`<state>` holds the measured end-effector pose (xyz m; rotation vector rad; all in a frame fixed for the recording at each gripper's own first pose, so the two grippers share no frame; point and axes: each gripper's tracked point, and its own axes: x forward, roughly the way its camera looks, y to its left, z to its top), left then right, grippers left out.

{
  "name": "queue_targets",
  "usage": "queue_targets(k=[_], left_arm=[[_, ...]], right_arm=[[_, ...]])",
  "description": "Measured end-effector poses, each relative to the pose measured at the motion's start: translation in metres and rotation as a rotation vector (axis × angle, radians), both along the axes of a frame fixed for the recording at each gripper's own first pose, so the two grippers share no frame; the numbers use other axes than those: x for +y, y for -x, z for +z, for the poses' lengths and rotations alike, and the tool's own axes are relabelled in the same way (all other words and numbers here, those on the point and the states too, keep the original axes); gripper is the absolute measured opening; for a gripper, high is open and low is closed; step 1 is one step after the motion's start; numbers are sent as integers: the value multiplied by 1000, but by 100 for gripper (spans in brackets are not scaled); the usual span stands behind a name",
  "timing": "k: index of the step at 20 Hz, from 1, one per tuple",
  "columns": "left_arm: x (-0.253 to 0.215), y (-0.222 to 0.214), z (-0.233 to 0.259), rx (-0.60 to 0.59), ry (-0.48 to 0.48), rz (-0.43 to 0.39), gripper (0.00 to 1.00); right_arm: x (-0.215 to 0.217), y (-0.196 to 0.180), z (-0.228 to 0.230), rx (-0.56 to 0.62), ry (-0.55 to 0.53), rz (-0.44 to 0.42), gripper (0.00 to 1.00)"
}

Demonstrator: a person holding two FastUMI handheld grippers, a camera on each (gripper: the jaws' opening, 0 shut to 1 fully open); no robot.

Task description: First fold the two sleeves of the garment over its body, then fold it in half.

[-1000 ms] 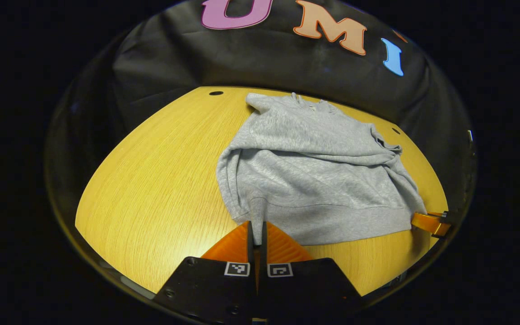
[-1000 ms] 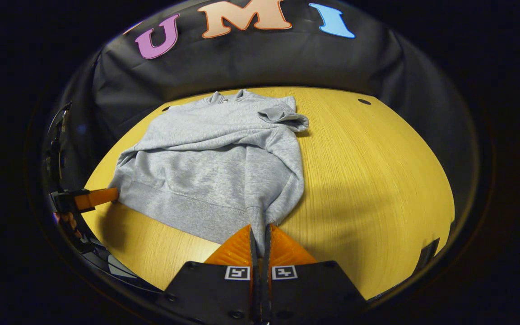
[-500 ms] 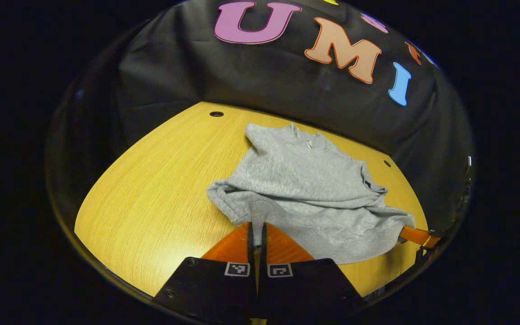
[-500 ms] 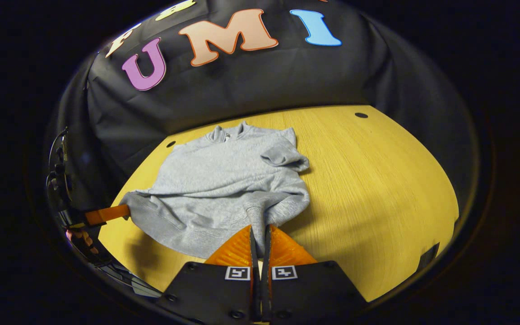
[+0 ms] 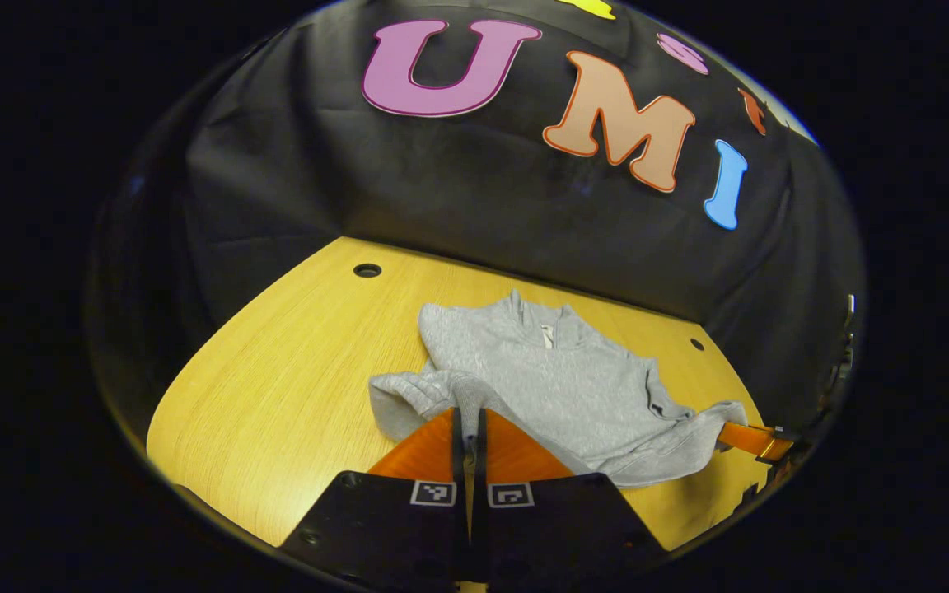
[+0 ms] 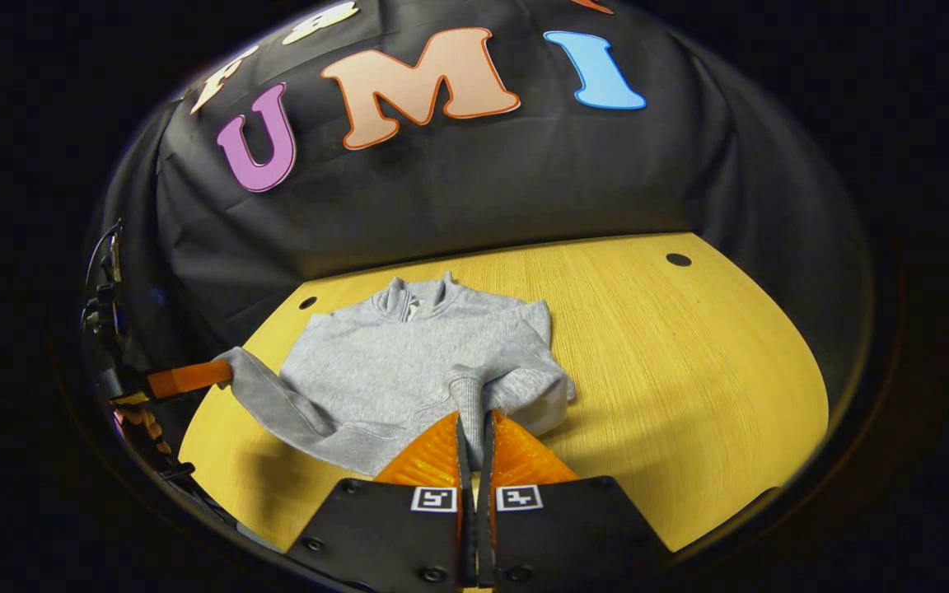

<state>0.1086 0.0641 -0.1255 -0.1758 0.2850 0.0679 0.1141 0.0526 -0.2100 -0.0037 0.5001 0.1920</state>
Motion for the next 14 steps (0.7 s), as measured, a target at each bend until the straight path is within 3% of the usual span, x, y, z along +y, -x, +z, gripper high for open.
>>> queue_targets(k=[10,14], left_arm=[[13,-97,-23,79,-84,23,0],[16,-110,-49,136,-69,52,0]], right_arm=[[8,-87,-35,119,-23,-6,4],[9,-100,-53,182,-92,-24,13]])
